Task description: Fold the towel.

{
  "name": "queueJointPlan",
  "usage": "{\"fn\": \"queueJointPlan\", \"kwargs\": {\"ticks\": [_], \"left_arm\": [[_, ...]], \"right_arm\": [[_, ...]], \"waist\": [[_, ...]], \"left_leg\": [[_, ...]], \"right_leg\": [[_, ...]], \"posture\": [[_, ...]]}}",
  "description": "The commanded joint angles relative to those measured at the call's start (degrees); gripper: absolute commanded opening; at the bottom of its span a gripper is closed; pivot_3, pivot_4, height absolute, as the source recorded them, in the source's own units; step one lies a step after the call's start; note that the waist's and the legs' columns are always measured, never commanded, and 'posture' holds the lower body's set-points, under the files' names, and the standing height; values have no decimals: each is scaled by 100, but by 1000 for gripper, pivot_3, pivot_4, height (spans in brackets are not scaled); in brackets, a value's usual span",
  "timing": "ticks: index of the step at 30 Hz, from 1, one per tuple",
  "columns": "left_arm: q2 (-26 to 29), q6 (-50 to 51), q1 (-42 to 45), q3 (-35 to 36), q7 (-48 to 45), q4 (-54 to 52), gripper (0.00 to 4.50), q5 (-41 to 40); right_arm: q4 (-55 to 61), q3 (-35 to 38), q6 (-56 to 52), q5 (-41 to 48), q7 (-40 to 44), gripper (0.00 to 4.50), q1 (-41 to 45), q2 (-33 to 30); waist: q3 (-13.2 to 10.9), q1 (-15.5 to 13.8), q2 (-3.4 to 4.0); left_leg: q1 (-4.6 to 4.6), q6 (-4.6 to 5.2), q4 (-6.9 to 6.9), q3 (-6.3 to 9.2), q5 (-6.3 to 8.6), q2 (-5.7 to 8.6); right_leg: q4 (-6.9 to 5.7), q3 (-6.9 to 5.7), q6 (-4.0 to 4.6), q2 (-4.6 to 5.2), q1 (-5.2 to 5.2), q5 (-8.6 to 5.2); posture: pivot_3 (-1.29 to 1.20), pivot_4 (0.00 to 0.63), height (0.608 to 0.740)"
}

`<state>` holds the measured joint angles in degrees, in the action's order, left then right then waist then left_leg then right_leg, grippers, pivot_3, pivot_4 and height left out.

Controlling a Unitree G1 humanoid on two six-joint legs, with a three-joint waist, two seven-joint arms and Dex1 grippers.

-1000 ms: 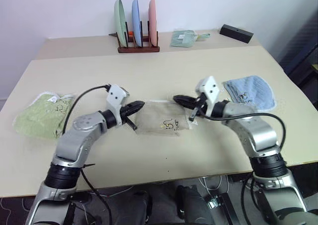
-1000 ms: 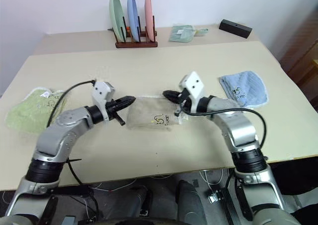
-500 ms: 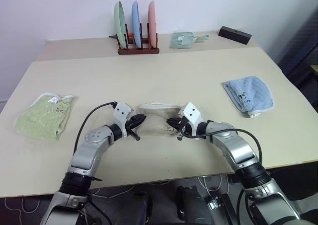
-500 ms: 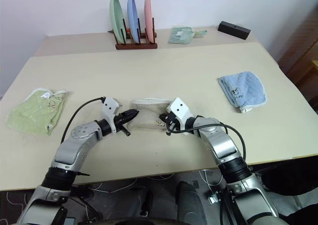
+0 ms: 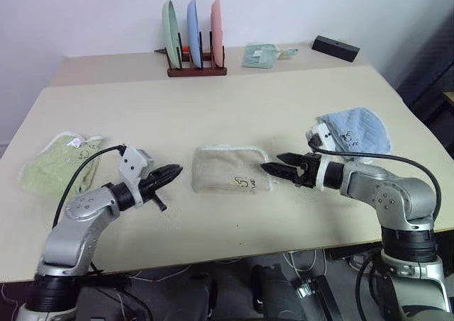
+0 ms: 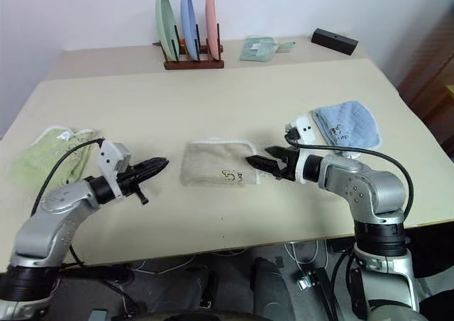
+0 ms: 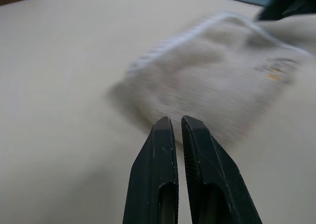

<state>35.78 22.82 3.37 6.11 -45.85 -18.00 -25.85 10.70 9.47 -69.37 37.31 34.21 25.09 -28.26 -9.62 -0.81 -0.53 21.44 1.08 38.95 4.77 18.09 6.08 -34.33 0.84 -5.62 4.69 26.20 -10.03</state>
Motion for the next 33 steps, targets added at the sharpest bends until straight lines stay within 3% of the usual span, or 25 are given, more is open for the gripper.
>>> {"fn": "queueJointPlan", "kwargs": {"ticks": [1, 10, 13, 19, 21, 28, 30, 33], "left_arm": [[39, -57, -133, 107, -209, -338, 297, -259], [-19, -9, -156, 8, -111, -454, 297, -211], [-46, -31, -198, -20, -80, -549, 297, -184], [-51, -12, -366, 10, 5, -688, 297, -188], [-61, -18, -408, 23, 43, -718, 297, -192], [-91, -85, -427, -29, 91, -645, 297, -128], [-114, -109, -334, -55, 82, -523, 297, -99], [-171, -172, -173, -170, 38, -357, 297, -30]], "right_arm": [[-155, 70, -175, 23, -326, 4413, 77, 187], [-566, -51, -419, 149, -832, 4413, 507, 1263], [-760, 167, -514, 268, -1035, 3721, 698, 1628], [-681, 524, -761, 508, -1285, 746, 768, 1881], [-586, 793, -870, 668, -1395, 134, 794, 1925], [-340, 2169, -771, 1371, -1848, 134, 1190, 1697], [-704, 2981, -328, 1402, -2265, 134, 1606, 1289], [-1098, 3568, 101, 1315, -2655, 134, 1850, 731]], "waist": [[0, 13, 0], [0, 45, 1], [-1, 38, 2], [-1, 39, 3], [-1, 42, 4], [-5, 42, 10], [-11, 26, 20], [-14, -6, 27]], "left_leg": [[-1, 0, 0, -1, 0, -1], [-2, -21, -1, -2, -12, -4], [-1, -22, -1, -2, -13, -3], [-1, -22, -1, -2, -13, -2], [-1, -21, -1, -2, -12, -2], [-1, 0, -1, -2, 0, -2], [-1, 1, -1, -2, 0, -2], [1, -2, -1, -2, -2, 7]], "right_leg": [[1, 0, 0, 0, -2, 0], [-3, 1, 0, -6, 5, 0], [-3, 0, 0, -6, 3, 0], [-3, 0, 0, -7, 4, 0], [-3, -1, 0, -7, 4, 0], [-3, -4, 0, -8, 4, 0], [-4, -5, 0, -8, 5, 0], [-1, -9, -1, -7, 3, 1]], "posture": [[0, 150, 740], [0, 150, 740], [0, 150, 740], [0, 150, 740], [0, 150, 740], [0, 150, 740], [0, 150, 740], [0, 150, 740]]}}
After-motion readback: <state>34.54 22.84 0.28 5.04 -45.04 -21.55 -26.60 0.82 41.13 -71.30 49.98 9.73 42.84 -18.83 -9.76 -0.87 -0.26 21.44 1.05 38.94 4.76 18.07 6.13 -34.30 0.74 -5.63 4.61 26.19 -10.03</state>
